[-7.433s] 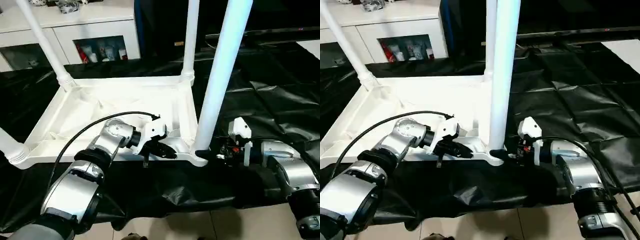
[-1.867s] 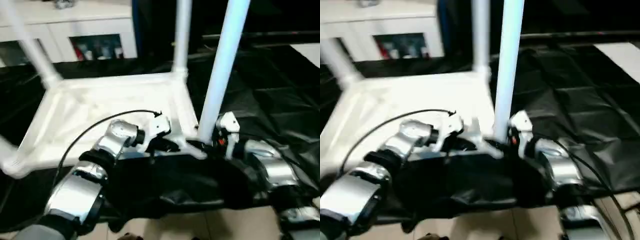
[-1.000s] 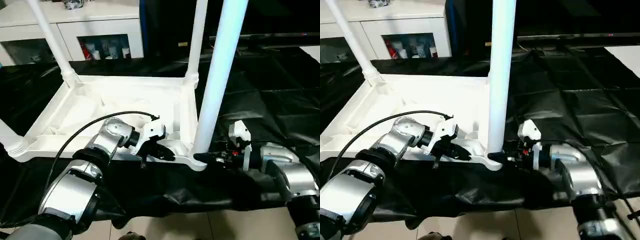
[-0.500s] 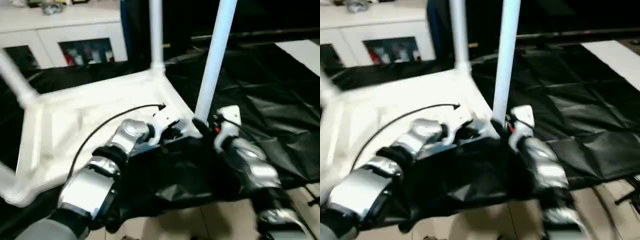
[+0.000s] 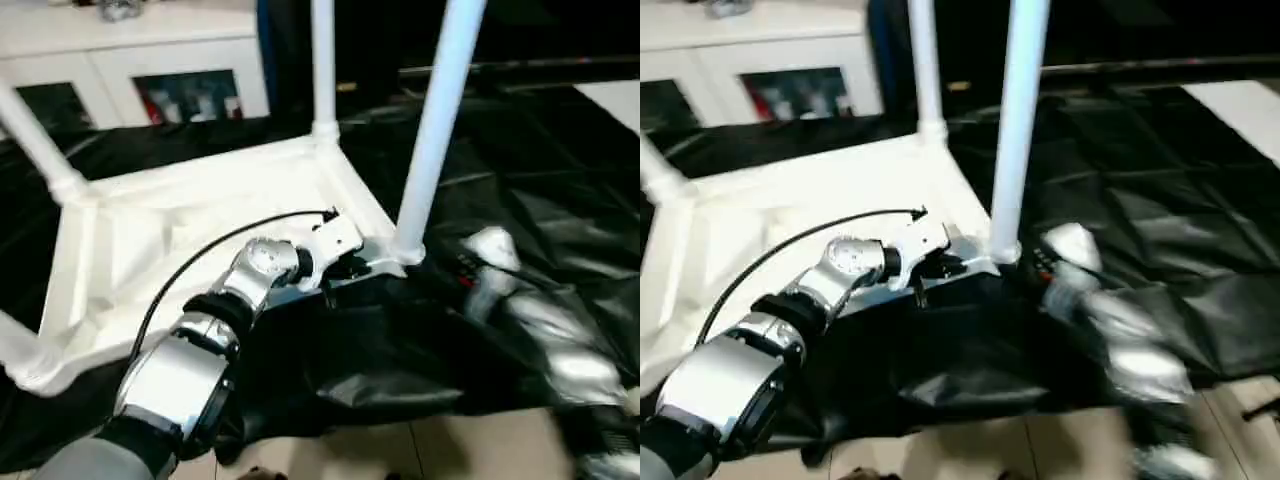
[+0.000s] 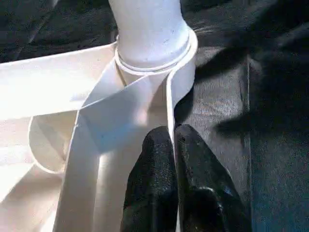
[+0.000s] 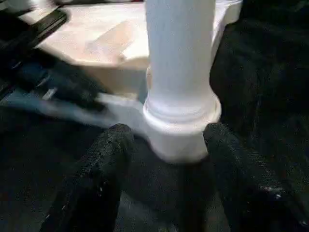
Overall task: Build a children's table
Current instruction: Rotate leg to tighten, then rotate table base
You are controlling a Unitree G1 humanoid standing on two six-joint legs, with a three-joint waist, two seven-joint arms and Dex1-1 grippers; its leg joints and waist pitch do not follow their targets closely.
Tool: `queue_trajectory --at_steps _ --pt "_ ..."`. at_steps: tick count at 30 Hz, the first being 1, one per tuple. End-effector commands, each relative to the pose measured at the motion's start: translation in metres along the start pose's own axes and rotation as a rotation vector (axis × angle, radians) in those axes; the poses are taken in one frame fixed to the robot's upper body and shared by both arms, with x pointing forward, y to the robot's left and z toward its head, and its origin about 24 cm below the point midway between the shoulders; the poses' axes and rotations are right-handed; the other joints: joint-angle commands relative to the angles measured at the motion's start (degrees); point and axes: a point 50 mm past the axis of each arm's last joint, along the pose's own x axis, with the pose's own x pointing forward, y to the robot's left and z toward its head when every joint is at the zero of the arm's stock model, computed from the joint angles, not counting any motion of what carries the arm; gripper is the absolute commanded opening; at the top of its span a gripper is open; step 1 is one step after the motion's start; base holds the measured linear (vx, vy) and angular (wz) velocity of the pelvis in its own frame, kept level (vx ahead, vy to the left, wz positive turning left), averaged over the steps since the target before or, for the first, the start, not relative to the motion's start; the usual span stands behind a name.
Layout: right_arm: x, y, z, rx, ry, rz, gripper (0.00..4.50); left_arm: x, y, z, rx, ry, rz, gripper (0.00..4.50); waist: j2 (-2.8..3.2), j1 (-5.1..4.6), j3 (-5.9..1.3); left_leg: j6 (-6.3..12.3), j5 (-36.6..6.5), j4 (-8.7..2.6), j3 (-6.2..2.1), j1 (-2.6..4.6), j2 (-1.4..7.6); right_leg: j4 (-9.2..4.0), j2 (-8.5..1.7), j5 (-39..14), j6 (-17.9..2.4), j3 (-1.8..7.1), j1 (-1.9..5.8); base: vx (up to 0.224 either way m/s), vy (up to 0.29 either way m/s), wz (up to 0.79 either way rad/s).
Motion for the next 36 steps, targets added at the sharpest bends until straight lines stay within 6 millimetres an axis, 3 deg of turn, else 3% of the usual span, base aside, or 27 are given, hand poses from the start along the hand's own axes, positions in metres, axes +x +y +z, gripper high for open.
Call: queue_trajectory --at_steps 1,5,7,10,11,12,13,16,17,19,21,22,23,24,25,26,27,28,29,30,31,32,36 --pt "-0.009 0.0 0.014 -0.014 -0.029 0.084 2.67 -0.005 0.006 0.009 0.044 -0.056 0.013 0.0 -1.29 0.44 -4.3 7.52 -11.7 -3.49 -2.33 0.98 3.59 -3.92 -4.22 -18.16 -10.36 2.32 3.21 0.0 0.0 0.0" --pt "-0.021 0.002 0.021 -0.022 -0.019 0.162 2.67 -0.01 0.007 0.015 -0.011 -0.158 -0.016 0.0 -1.44 0.58 -4.24 7.61 -12.08 -3.4 -2.21 1.17 3.44 -4.42 -4.16 -20.58 -9.6 2.15 3.03 0.0 0.0 0.0" --pt "-0.021 0.002 0.021 -0.024 -0.019 0.168 2.67 -0.012 0.008 0.017 -0.019 -0.197 -0.035 0.44 -1.56 0.72 -4.39 7.51 -11.3 -3.42 -2.32 1.0 3.57 -4.22 -4.12 -20.04 -9.91 2.09 2.92 0.0 0.0 0.0" --pt "-0.018 0.004 0.021 -0.022 -0.019 0.183 2.67 -0.015 0.008 0.019 -0.038 -0.226 -0.059 0.66 -1.34 1.2 -4.43 6.81 -11.2 -3.51 -2.37 1.17 3.93 -3.84 -4.36 -18.61 -11.26 2.2 2.8 0.0 0.0 0.0" --pt "-0.016 0.006 0.021 -0.017 -0.019 0.196 2.67 -0.017 0.009 0.02 -0.048 -0.242 -0.065 0.76 -1.31 1.25 -4.38 6.71 -11.39 -3.55 -2.34 1.21 3.96 -3.86 -4.25 -18.53 -11.33 2.22 2.69 0.0 0.0 0.0" --pt "-0.013 0.009 0.021 -0.015 -0.016 0.213 2.67 -0.02 0.01 0.021 -0.053 -0.255 -0.059 0.85 -2.07 1.42 -4.33 6.65 -11.7 -3.56 -2.21 1.22 3.93 -3.81 -4.28 -18.56 -11.42 2.27 2.71 0.0 0.0 0.0" --pt "-0.008 0.015 0.019 -0.009 -0.006 0.246 2.67 -0.026 0.014 0.02 -0.056 -0.257 -0.042 0.93 -1.77 1.8 -4.2 6.28 -11.85 -3.65 -2.28 1.23 3.99 -3.7 -4.41 -19.95 -11.09 2.33 2.65 0.0 0.0 0.0" --pt "0.002 0.021 0.018 -0.004 0.001 0.27 2.67 -0.037 0.019 0.017 -0.082 -0.242 -0.01 1.23 -1.63 1.71 -4.17 5.87 -11.82 -3.65 -2.28 1.28 3.88 -3.85 -4.34 -20.95 -10.39 2.37 2.54 0.0 0.0 0.0" --pt "0.004 0.022 0.018 -0.003 0.001 0.274 2.67 -0.039 0.02 0.016 -0.089 -0.24 -0.008 1.23 -2.03 1.76 -4.24 5.54 -11.65 -3.75 -2.35 1.31 4.07 -3.6 -4.44 -20.65 -10.53 2.41 2.67 0.0 0.0 0.0" --pt "0.021 0.03 0.014 0.006 0.015 0.308 2.67 -0.057 0.015 0.004 -0.128 -0.22 -0.041 1.4 -1.9 1.55 -4.13 4.84 -10.94 -4.15 -2.67 0.79 4.38 -3.07 -4.8 -20.72 -11.06 2.51 2.93 0.0 0.0 0.0" --pt "0.027 0.033 0.012 0.007 0.022 0.317 2.67 -0.066 0.009 -0.002 -0.134 -0.207 -0.065 1.5 -1.39 1.5 -4.29 3.79 -12.04 -3.97 -2.4 1.8 4.44 -3.31 -4.43 -21.49 -10.73 2.67 2.01 0.0 0.0 0.0" --pt "0.039 0.037 0.009 0.009 0.026 0.313 2.67 -0.078 -0.001 -0.011 -0.151 -0.181 -0.094 1.72 -1.66 1.48 -4.22 2.62 -12.02 -4.38 -2.65 1.43 4.78 -2.7 -4.69 -20.8 -11.27 2.87 2.21 0.0 0.0 0.0" --pt "0.043 0.038 0.009 0.011 0.028 0.311 2.67 -0.083 -0.005 -0.014 -0.159 -0.171 -0.103 1.78 -1.66 1.48 -4.22 2.62 -12.02 -4.38 -2.65 1.43 4.78 -2.7 -4.69 -20.8 -11.27 2.87 2.21 0.0 0.0 0.0" --pt "0.049 0.039 0.008 0.015 0.033 0.294 2.67 -0.088 -0.01 -0.018 -0.173 -0.159 -0.108 1.78 -1.44 1.24 -3.91 2.03 -13.16 -4.43 -2.37 1.63 4.57 -3.16 -4.32 -21.66 -10.97 3.05 1.63 0.0 0.0 0.0" --pt "0.05 0.039 0.007 0.016 0.034 0.29 2.67 -0.089 -0.011 -0.018 -0.176 -0.156 -0.109 1.85 -1.66 1.32 -3.89 1.14 -13.7 -4.54 -2.46 1.7 4.57 -2.91 -4.41 -21.76 -11.19 3.17 1.67 0.0 0.0 0.0" --pt "0.059 0.041 0.005 0.024 0.041 0.273 2.67 -0.097 -0.017 -0.023 -0.197 -0.137 -0.115 1.96 -1.95 1.83 -3.86 0.53 -15.01 -4.42 -1.99 2.64 4.46 -3.49 -4.05 -22.39 -10.68 3.27 0.94 0.0 0.0 0.0" --pt "0.063 0.042 0.004 0.027 0.045 0.264 2.67 -0.102 -0.021 -0.026 -0.209 -0.126 -0.119 2.15 -1.77 1.9 -4.1 -0.64 -14.85 -4.43 -2.45 2.58 4.9 -2.47 -4.72 -20.66 -11.67 3.53 1.15 0.0 0.0 0.0" --pt "0.073 0.045 0.0 0.04 0.068 0.248 2.67 -0.111 -0.029 -0.029 -0.234 -0.104 -0.123 2.18 -1.93 1.46 -3.23 -0.74 -16.37 -5.06 -2.32 1.86 4.49 -2.86 -4.14 -22.84 -10.93 3.55 1.23 0.0 0.0 0.0" --pt "0.074 0.045 0.0 0.04 0.071 0.247 2.67 -0.112 -0.03 -0.029 -0.237 -0.101 -0.123 2.18 -1.93 1.46 -3.23 -0.74 -16.37 -5.06 -2.32 1.86 4.49 -2.86 -4.14 -22.84 -10.93 3.55 1.23 0.0 0.0 0.0" --pt "0.084 0.048 -0.003 0.034 0.096 0.238 2.67 -0.122 -0.037 -0.031 -0.265 -0.077 -0.126 2.21 -1.77 1.3 -2.77 -1.83 -19.03 -5.13 -2.25 2.3 4.47 -2.94 -4.11 -23.88 -10.77 3.8 0.7 0.0 0.0 0.0" --pt "0.088 0.049 -0.004 0.028 0.105 0.232 2.67 -0.126 -0.041 -0.031 -0.275 -0.063 -0.129 2.39 -1.73 1.1 -2.76 -2.24 -19.92 -5.29 -2.58 2.07 4.53 -2.72 -4.38 -24.43 -10.98 3.84 1.0 0.0 0.0 0.0" --pt "0.092 0.049 -0.005 0.023 0.108 0.222 2.67 -0.13 -0.044 -0.032 -0.282 -0.049 -0.126 2.54 -1.65 0.77 -2.33 -2.58 -21.62 -5.51 -2.66 1.95 4.27 -3.18 -4.31 -26.99 -10.08 3.8 1.0 0.0 0.0 0.0" --pt "0.107 0.046 0.002 0.011 0.09 0.144 2.67 -0.148 -0.047 -0.04 -0.302 0.006 -0.055 2.85 -1.58 0.07 -2.02 -3.65 -25.04 -5.57 -2.94 2.45 4.07 -3.73 -4.19 -29.61 -9.08 3.9 0.68 0.0 0.0 0.0"
